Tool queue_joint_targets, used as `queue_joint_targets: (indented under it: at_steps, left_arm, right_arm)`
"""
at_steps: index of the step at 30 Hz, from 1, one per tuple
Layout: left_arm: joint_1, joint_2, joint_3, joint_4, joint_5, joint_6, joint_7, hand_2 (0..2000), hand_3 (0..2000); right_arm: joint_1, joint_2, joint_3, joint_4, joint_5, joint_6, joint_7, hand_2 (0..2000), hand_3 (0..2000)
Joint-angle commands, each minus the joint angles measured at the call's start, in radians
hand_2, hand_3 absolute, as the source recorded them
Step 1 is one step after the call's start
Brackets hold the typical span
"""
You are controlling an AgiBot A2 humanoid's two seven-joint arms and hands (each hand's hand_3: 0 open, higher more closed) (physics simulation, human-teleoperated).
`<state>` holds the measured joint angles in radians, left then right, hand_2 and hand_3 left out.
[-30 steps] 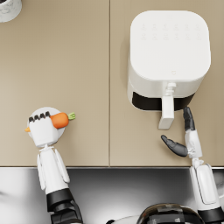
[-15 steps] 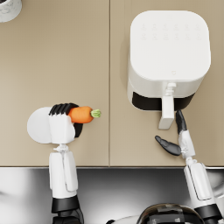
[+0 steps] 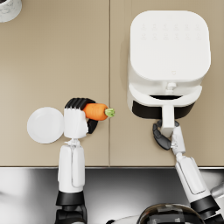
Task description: Pick up the carrot and place it into the air fryer
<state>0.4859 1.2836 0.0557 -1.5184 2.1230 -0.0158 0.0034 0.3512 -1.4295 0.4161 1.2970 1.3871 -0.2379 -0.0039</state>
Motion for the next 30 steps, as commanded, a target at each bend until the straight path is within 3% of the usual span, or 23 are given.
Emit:
queue_joint_targets:
  at_steps: [1,6,12,13,17,18,20,23,30]
  left_arm:
    - [0.047,0.014,0.037,-0.018,0.000,0.000,0.000,2000,2000]
    - [0.106,0.043,0.094,-0.039,-0.001,-0.002,0.000,2000,2000]
    - [0.212,0.103,0.199,0.025,-0.001,-0.004,0.000,2000,2000]
    - [0.225,0.113,0.218,0.032,-0.001,-0.004,0.000,2000,2000]
    - [0.276,0.154,0.311,0.098,-0.001,-0.004,0.000,2000,2000]
    - [0.281,0.160,0.329,0.104,-0.001,-0.005,0.000,2000,2000]
    - [0.300,0.178,0.370,0.125,-0.001,-0.005,0.000,2000,2000]
    - [0.278,0.176,0.450,0.119,-0.001,-0.004,0.000,2000,2000]
    - [0.234,0.168,0.593,0.134,0.000,-0.003,0.000,2000,2000]
  right_arm:
    - [-0.050,0.054,0.133,0.174,-0.001,0.004,-0.001,2000,2000]
    - [-0.155,0.225,0.247,0.430,-0.001,-0.018,-0.005,2000,2000]
    - [-0.125,0.356,0.455,0.619,-0.004,-0.003,-0.009,2000,2000]
    - [-0.220,0.293,0.365,0.644,-0.004,-0.010,-0.010,2000,2000]
    - [-0.220,0.318,0.451,0.738,-0.006,0.096,0.002,2000,2000]
    - [-0.208,0.649,0.345,0.600,-0.006,0.115,0.004,2000,2000]
    - [-0.211,0.705,0.368,0.643,-0.007,0.163,0.008,2000,2000]
    - [-0.213,0.734,0.386,0.673,-0.008,0.250,0.016,2000,2000]
    - [-0.212,0.752,0.393,0.687,-0.012,0.268,0.009,2000,2000]
